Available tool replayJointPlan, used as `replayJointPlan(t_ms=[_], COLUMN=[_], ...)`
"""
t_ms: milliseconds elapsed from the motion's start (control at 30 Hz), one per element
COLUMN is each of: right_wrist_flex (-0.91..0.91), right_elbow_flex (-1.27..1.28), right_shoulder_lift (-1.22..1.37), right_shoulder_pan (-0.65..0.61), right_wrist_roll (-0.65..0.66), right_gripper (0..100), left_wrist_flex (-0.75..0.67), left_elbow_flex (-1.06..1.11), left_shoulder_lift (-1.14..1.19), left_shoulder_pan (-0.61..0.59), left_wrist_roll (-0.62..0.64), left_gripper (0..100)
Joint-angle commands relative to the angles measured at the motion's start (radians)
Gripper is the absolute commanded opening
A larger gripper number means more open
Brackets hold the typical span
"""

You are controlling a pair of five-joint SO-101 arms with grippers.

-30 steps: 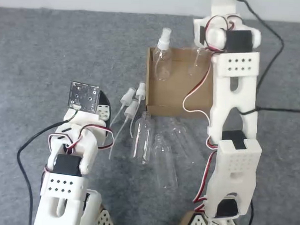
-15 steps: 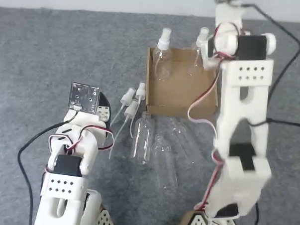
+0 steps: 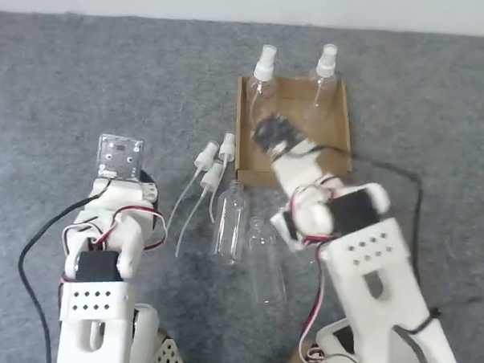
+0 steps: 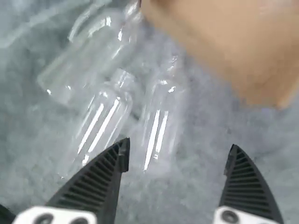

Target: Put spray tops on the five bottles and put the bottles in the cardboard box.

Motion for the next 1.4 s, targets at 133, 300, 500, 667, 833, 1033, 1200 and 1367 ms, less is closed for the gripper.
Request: replayJointPlan(t_ms=[133, 300, 500, 667, 833, 1033, 1200, 1367], right_wrist_flex=[-0.292, -0.395, -0.489, -0.519, -0.498, -0.381, -0.234, -0.088], right_elbow_flex=[0.212, 0.315, 0.425, 0.448, 0.451, 0.445, 0.413, 0.354], right_shoulder_lift=[0.038, 0.067, 0.127, 0.185, 0.188, 0.185, 0.088, -0.139], right_shoulder_pan=[0.058, 0.059, 0.059, 0.061, 0.061, 0.171, 0.417, 0.713], right_wrist_roll=[-0.087, -0.133, -0.132, -0.135, -0.132, 0.064, 0.307, 0.482], right_gripper=[27.4, 27.1, 27.1, 24.1, 4.1, 0.4, 0.6, 0.6], left_wrist_flex=[-0.069, -0.069, -0.071, -0.071, -0.071, -0.071, -0.071, -0.066], left_elbow_flex=[0.024, 0.024, 0.024, 0.024, 0.024, 0.025, 0.025, 0.025], left_shoulder_lift=[-0.023, -0.023, -0.023, -0.023, -0.023, -0.023, -0.021, -0.014], left_shoulder_pan=[-0.005, -0.006, -0.009, -0.009, -0.009, -0.009, -0.009, -0.005], left_wrist_roll=[-0.012, -0.012, -0.012, -0.012, -0.012, -0.012, -0.012, -0.012], left_gripper=[1, 1, 1, 1, 1, 1, 1, 1])
